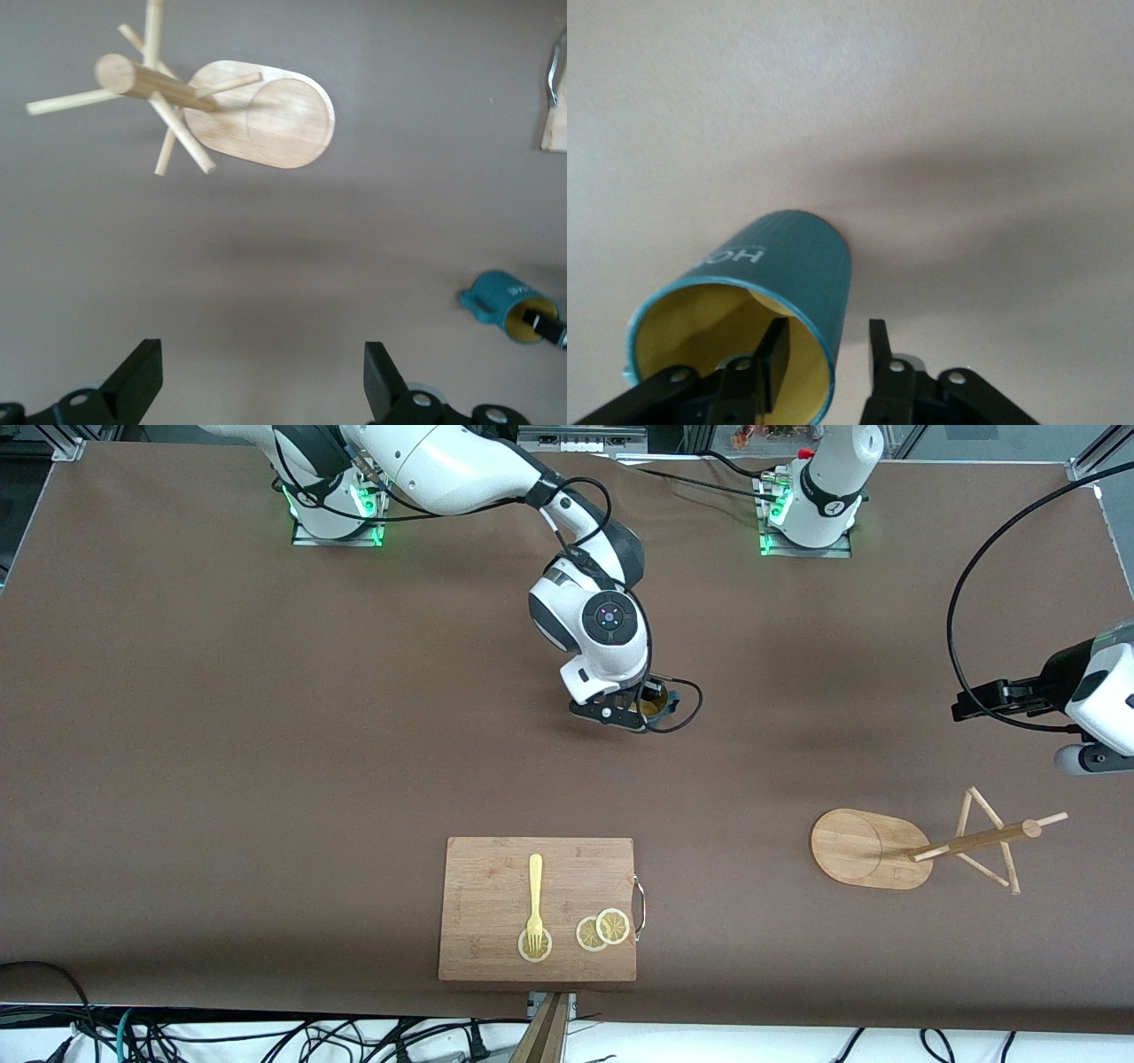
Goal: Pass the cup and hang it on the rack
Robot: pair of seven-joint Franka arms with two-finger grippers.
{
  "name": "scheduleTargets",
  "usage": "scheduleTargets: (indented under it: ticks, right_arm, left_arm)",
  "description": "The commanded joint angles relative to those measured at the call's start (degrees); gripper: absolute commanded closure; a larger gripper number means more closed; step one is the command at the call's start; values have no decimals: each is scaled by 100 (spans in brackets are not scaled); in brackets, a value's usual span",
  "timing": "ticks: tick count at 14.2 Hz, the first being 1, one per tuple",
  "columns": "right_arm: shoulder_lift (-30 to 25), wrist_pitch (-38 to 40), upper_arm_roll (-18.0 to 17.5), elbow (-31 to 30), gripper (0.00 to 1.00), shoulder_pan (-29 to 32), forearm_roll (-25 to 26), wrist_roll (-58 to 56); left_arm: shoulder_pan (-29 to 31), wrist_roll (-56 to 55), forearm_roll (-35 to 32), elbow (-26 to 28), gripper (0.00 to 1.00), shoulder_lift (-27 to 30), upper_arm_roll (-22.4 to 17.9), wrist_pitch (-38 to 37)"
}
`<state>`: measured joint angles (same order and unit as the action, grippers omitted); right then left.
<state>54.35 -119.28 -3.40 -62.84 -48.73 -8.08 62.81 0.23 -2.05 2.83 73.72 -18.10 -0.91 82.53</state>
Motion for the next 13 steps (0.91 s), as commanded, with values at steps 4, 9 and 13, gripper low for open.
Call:
scheduleTargets:
  ticks: [4,9,13]
  right_arm:
    - [-863,650,58,114,0,644,-71,109]
    - [-1689,1870,699,9,0,1276,-70,-1178]
    - [-2619,2356,700,-691,0,2225,-71,-2990]
  left_arm:
    - [3,1882,909,520,0,-62,-23,-27]
    - [-41,3504,1325,1048,0,-132,169,157]
    - [-41,5684,1308,1679,0,-176,574,753]
